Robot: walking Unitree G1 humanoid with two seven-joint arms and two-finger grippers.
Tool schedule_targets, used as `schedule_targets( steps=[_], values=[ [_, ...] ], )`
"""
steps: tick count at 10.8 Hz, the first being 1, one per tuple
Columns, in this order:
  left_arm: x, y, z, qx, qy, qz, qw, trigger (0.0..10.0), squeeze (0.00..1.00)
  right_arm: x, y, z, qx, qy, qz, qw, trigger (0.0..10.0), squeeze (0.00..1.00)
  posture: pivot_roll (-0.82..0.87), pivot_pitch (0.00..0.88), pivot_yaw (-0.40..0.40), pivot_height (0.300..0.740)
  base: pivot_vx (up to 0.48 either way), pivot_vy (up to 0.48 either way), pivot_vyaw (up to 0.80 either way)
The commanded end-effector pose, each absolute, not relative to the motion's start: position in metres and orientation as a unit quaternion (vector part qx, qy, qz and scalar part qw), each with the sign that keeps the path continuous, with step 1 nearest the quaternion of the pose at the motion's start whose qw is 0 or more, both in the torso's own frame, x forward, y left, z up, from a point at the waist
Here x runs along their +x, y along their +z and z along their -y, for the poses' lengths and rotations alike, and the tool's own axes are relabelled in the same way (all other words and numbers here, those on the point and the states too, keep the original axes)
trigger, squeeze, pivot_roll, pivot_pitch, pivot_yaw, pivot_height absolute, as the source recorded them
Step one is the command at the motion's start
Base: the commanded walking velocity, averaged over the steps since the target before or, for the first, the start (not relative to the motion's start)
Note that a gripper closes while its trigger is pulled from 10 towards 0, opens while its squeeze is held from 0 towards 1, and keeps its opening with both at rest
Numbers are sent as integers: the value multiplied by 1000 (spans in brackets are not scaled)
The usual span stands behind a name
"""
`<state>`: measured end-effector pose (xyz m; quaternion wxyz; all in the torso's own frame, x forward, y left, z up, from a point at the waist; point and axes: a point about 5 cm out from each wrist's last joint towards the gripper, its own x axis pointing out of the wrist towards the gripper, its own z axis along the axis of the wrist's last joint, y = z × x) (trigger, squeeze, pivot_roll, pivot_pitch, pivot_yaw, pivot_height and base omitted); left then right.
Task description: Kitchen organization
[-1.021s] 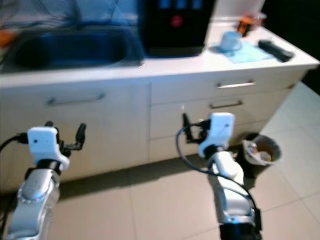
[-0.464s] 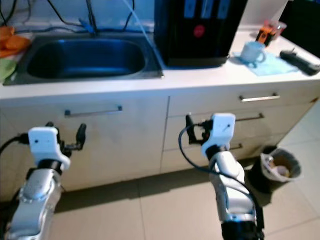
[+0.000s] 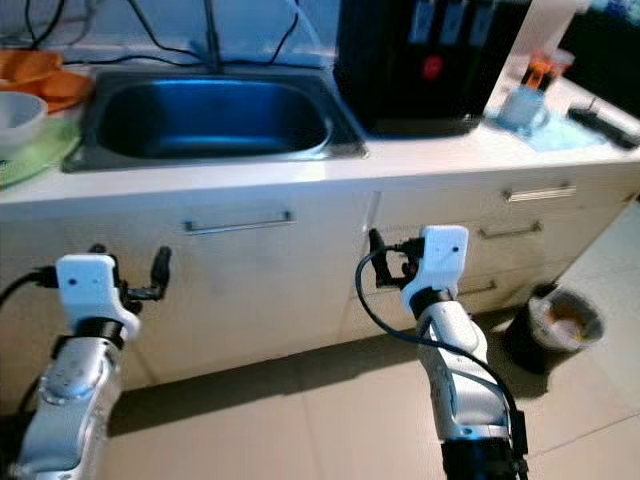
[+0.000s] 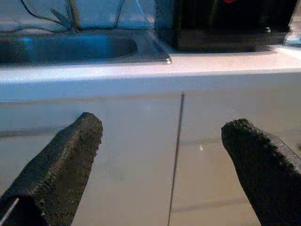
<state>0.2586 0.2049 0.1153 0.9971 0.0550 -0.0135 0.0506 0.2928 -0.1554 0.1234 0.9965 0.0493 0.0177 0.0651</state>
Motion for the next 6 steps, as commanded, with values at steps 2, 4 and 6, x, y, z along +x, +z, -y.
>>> schedule_targets(
  steps=[2,4,6],
  values=[
    [266,135,-199,79,40,62,994,10000,0,293,126,159,38,60,-8,997,10000,0,71,0,-75,740,0,157,0],
    [273,155,-194,83,38,100,991,10000,0,295,135,158,23,61,13,998,10000,0,70,0,-75,740,0,0,0],
    [279,160,-191,78,32,112,990,10000,0,297,141,155,19,67,29,997,10000,0,73,0,-72,740,0,0,0]
  ],
)
